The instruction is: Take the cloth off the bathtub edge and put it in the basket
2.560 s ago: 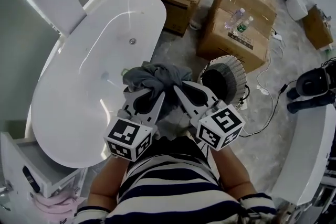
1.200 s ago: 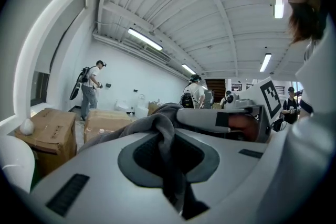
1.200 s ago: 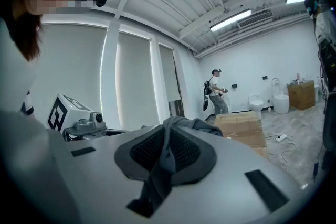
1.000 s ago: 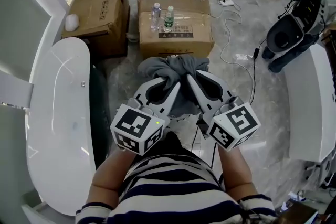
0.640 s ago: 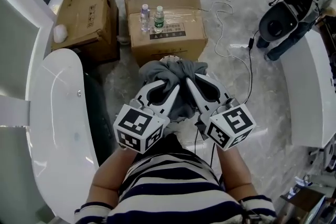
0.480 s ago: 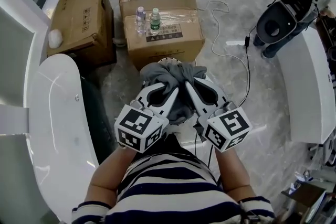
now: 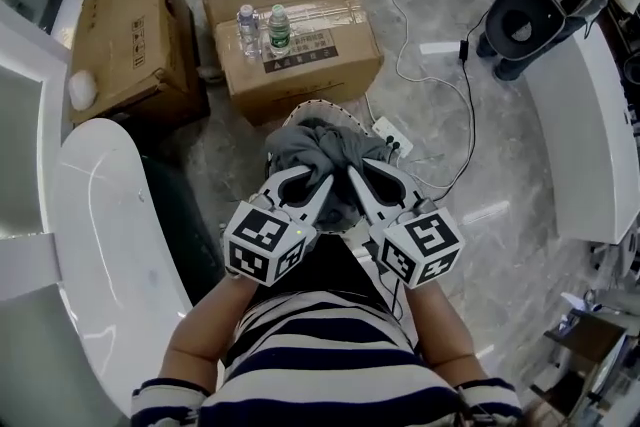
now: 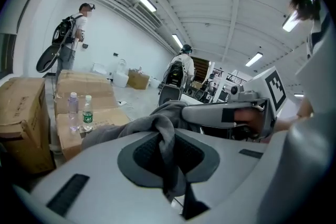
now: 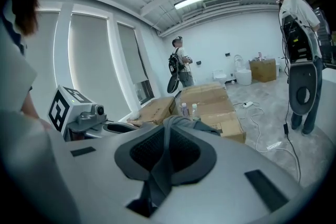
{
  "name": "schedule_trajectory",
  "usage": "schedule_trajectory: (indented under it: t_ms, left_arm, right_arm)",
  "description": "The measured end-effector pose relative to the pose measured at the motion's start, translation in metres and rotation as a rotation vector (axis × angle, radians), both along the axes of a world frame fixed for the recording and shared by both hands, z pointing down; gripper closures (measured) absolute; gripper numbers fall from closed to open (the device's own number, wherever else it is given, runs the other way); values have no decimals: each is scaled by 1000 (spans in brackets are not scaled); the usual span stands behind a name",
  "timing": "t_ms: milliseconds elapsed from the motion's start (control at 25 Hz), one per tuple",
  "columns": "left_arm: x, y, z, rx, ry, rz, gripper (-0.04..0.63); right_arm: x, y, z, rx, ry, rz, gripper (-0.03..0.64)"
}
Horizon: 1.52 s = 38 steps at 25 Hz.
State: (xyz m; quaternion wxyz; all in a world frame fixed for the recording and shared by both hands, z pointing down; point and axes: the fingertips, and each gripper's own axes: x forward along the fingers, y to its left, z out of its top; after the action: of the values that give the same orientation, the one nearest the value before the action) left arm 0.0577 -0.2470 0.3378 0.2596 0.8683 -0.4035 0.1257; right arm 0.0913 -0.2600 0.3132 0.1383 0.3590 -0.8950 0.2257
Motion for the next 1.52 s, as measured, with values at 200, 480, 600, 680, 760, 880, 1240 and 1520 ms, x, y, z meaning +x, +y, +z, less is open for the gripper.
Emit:
schedule_trajectory:
  t_ms: [200, 480, 600, 680, 760, 880, 1240, 1520]
  left_arm:
    - [1, 2, 38, -65, -22, 49, 546]
    - [-1, 8, 93, -161, -86, 96, 546]
    - [-2, 11, 120, -212, -106, 112, 546]
    - [-2, 14, 136, -235, -124, 129, 546]
    - [-1, 16, 152, -251, -146, 151, 546]
    - [-3, 19, 177, -287, -176, 170, 546]
    - [-11, 27, 237, -394, -259, 197, 546]
    - [-16, 36, 283, -467, -339, 236, 546]
  right_arm:
    - [3, 0, 36, -68, 36, 27, 561]
    - [11, 5, 86, -176, 72, 61, 561]
    - [13, 6, 112, -216, 90, 66, 561]
    - [14, 9, 128, -244, 103, 67, 561]
    - [16, 12, 145, -275, 117, 72, 561]
    - [15, 16, 171, -317, 137, 73, 561]
    - [13, 25, 236, -405, 181, 63, 561]
    - [20, 35, 288, -488, 241, 65, 561]
